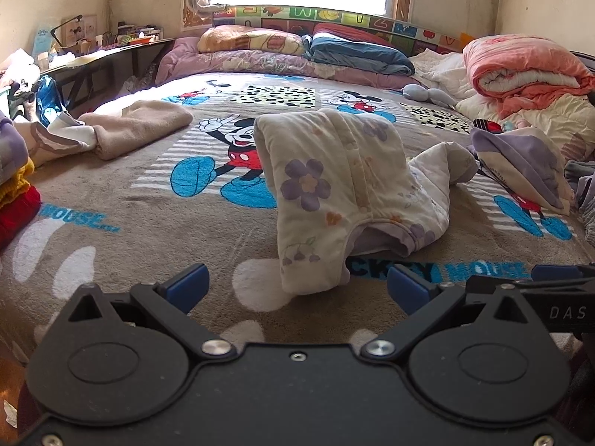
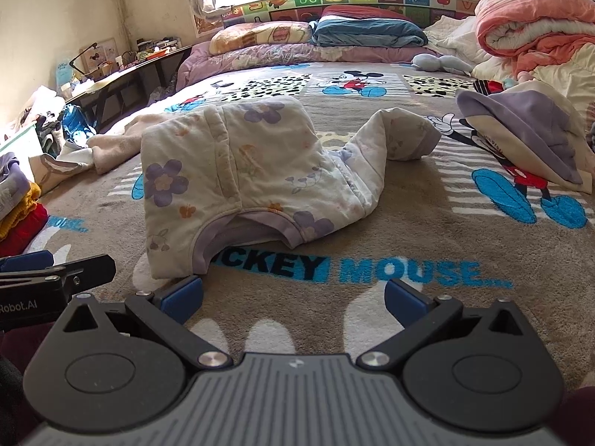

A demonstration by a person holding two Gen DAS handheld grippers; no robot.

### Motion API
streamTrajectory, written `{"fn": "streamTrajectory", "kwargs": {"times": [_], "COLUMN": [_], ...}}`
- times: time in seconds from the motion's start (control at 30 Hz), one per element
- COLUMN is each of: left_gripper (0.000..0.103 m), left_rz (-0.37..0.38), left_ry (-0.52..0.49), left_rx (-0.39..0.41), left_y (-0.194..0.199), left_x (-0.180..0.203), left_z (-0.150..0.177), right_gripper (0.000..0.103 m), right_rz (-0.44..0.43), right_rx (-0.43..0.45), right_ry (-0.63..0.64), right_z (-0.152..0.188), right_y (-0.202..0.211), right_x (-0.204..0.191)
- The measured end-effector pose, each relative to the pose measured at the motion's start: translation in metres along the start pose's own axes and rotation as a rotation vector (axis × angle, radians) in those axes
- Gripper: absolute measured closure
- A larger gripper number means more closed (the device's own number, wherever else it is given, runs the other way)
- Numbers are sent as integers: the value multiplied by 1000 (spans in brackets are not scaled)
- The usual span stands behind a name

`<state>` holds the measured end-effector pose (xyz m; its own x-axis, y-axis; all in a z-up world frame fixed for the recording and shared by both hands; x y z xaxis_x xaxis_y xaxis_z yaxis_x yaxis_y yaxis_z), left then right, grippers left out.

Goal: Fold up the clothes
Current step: 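Grasp the lavender-trimmed hem of the white garment with both grippers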

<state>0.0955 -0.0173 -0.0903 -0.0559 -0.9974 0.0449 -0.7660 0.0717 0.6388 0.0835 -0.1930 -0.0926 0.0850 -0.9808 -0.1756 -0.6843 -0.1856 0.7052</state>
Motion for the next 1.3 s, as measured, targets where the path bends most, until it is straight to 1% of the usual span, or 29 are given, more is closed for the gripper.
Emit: {"fn": "streamTrajectory", "kwargs": {"times": [0.1, 0.17, 0.23, 0.43, 0.6, 0.73, 0.77, 0.8, 0.83, 0.93, 1.0, 1.13, 1.2, 1.3], "left_gripper": [0, 0, 0, 0, 0, 2, 4, 8, 15, 21, 25, 33, 33, 33], "left_rz": [-23, -52, -60, -125, -188, -248, -262, -276, -290, -328, -360, -399, -415, -434], "left_ry": [-77, -136, -192, -318, -425, -516, -538, -560, -581, -648, -701, -803, -846, -895], "left_rx": [-19, -43, -58, -23, 12, 31, 32, 32, 33, 39, 57, 105, 125, 136], "left_y": [-10, -19, -26, -39, -52, -65, -68, -71, -74, -82, -85, -88, -91, -100], "left_x": [6, 8, 12, 21, 26, 34, 35, 36, 36, 39, 41, 48, 51, 53], "left_z": [5, 9, 14, 26, 29, 32, 33, 35, 36, 41, 43, 45, 45, 45], "right_gripper": [0, 0, 0, 0, 0, 0, 0, 0, 0, 0, 0, 4, 6, 6], "right_rz": [5, 5, 8, 19, 25, 93, 111, 130, 142, 137, 121, 112, 118, 132], "right_rx": [14, 51, 88, 209, 219, 212, 211, 210, 208, 193, 177, 163, 169, 188], "right_ry": [13, 40, 70, 198, 265, 427, 471, 514, 544, 556, 552, 592, 627, 665], "right_z": [0, -2, -3, -7, -11, -9, -8, -8, -8, -10, -10, -7, -8, -10], "right_y": [-10, -15, -20, -38, -54, -68, -71, -75, -78, -86, -92, -104, -110, -117], "right_x": [4, 7, 8, 14, 18, 15, 14, 13, 12, 14, 16, 14, 12, 9]}}
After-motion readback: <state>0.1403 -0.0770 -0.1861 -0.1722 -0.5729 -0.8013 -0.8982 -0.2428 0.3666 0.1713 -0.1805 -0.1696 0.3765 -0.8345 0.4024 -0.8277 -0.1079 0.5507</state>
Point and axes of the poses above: each gripper's, at about its wrist camera, not at the fingertips, and y roughly against the way its jaws point, x to its right, z to its underside, the point moved 8 cm from there along -y, roughly the way its jaws point, and after that the axes turned 5 degrees about -x, right-handed, at the moved point
